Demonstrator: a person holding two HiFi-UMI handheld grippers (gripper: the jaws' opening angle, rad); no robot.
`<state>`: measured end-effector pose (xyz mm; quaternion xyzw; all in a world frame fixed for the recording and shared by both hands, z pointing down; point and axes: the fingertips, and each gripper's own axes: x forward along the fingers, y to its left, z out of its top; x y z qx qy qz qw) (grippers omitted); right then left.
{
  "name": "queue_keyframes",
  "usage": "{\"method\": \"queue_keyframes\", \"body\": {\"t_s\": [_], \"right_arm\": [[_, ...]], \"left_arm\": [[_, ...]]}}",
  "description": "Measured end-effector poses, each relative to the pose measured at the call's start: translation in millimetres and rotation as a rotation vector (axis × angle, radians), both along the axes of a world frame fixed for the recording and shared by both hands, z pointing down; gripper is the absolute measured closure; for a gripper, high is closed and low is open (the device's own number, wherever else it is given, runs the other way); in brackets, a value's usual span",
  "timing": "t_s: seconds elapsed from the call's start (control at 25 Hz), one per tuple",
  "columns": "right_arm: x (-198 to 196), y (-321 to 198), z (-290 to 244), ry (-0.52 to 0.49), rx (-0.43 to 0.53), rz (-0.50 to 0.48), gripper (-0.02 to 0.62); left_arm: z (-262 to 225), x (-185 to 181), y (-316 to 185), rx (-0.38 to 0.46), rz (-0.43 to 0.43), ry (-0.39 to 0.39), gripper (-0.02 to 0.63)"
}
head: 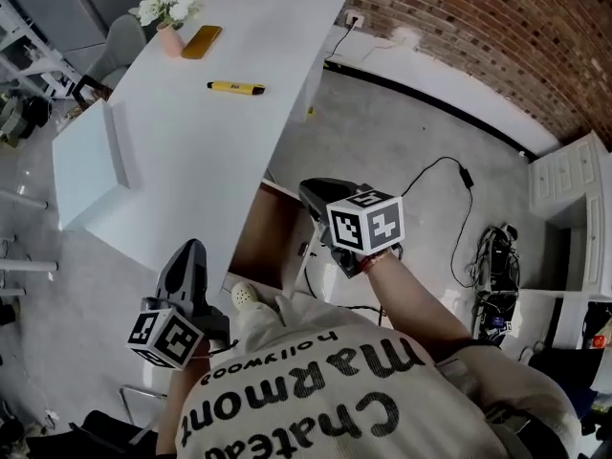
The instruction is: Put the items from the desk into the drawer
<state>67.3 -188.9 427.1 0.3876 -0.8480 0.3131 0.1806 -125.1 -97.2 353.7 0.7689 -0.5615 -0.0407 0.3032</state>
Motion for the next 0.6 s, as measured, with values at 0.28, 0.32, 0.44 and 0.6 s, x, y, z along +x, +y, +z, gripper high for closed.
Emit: {"method": "queue_keyframes", "body": {"t_s": [0.28,0.32,0.44,0.6], "right_arm": [[2.0,13.2,94.7,-0.04,-0.192,0.108,0.523],[0.0,14.1,109.2,-0.04,-0.213,0.133,0.523],[-10.4,17.9,148.5,-0.076,-0.289,0.224,0.523],[-28.8,27.2,190.4,-0.14,-0.378,0.326,0.523]], "left_arm": [[25.5,-21.7,24.0,-0.015,-0.067,-0.031,0.604],[28.6,-27.7,24.6,-0.016,-0.075,-0.046,0.604],[38.3,-43.8,26.6,-0.011,-0.087,-0.055,0.604],[53.6,-61.7,21.9,-0.009,-0.093,-0.05,0.604]]}}
